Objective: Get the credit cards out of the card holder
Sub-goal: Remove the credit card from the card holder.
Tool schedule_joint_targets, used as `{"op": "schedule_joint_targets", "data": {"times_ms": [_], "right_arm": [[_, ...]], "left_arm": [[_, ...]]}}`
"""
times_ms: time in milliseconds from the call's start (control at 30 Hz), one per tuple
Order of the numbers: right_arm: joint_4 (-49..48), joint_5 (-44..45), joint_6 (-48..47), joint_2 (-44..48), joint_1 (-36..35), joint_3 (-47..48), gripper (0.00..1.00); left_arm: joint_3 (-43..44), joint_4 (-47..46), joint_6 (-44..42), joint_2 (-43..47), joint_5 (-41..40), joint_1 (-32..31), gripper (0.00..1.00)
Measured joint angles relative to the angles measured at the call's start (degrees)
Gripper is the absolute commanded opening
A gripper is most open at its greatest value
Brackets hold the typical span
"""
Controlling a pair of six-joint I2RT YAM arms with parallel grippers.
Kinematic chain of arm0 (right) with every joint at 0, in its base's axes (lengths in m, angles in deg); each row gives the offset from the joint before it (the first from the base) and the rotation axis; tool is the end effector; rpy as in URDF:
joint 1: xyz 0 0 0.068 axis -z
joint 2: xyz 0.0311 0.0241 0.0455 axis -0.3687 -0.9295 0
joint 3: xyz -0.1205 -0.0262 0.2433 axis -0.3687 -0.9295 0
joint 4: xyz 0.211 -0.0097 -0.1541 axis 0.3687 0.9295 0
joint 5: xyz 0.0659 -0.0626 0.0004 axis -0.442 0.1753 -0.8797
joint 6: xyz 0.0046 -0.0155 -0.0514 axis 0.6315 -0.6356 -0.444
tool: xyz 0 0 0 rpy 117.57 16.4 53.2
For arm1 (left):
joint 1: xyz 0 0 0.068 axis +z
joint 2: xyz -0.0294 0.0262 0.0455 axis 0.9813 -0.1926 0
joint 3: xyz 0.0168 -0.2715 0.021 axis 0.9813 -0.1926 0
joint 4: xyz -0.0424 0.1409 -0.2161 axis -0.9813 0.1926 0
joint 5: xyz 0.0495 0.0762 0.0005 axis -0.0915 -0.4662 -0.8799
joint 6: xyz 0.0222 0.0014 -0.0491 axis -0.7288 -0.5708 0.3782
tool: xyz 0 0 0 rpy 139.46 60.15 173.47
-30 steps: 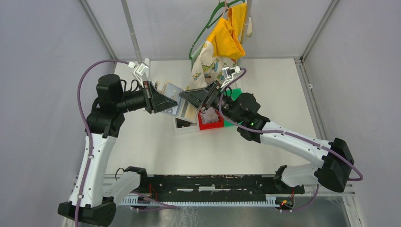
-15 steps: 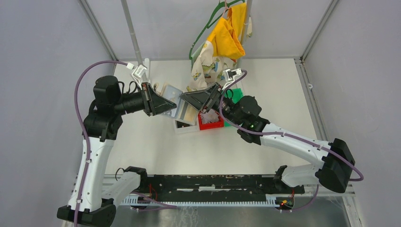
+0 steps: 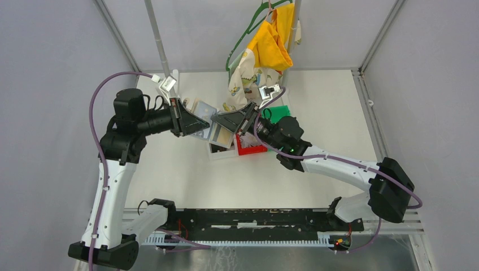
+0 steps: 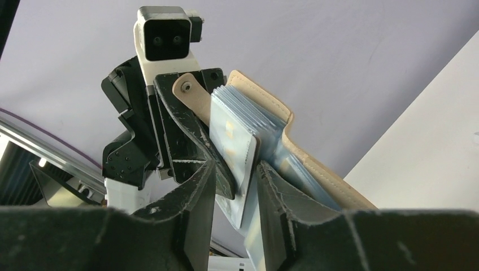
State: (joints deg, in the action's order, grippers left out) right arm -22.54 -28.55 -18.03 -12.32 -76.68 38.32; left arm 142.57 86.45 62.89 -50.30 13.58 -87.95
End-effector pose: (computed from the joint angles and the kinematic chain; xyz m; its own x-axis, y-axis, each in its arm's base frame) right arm 0.1804 0.2663 0.3597 -0.7129 0.5426 -0.4444 -0.5577 -0.0544 0.8282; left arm 0.1615 -0.0537 0.4310 -0.6774 -0.1556 -0.7190 0.5787 0.4906 -0.6515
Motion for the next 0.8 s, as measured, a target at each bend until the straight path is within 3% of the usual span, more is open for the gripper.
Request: {"op": "schedule_joint_targets", "data": {"times_ms": [233, 367, 567, 800], "right_arm": [[-3.96, 1.05, 4.09, -3.85, 0.42, -0.02, 0.16], [-5.25, 1.46, 5.64, -5.51, 0.44, 0.0, 0.01], [-6.67, 1.51, 6.62, -5.46, 0.31, -0.83, 0.0], [-18.08, 1.49, 9.7, -3.8, -0.22, -8.24, 0.0]], "left_arm": [[0.24, 0.28, -1.29, -0.02, -1.49, 0.57, 0.29], [0.24, 1.01, -2.71, -0.02, -1.62, 0.87, 0.37], [0.24, 1.09, -3.34, -0.07, 0.98, 0.85, 0.4], [0.24, 1.01, -3.23, -0.55, 5.33, 0.17, 0.27]]}}
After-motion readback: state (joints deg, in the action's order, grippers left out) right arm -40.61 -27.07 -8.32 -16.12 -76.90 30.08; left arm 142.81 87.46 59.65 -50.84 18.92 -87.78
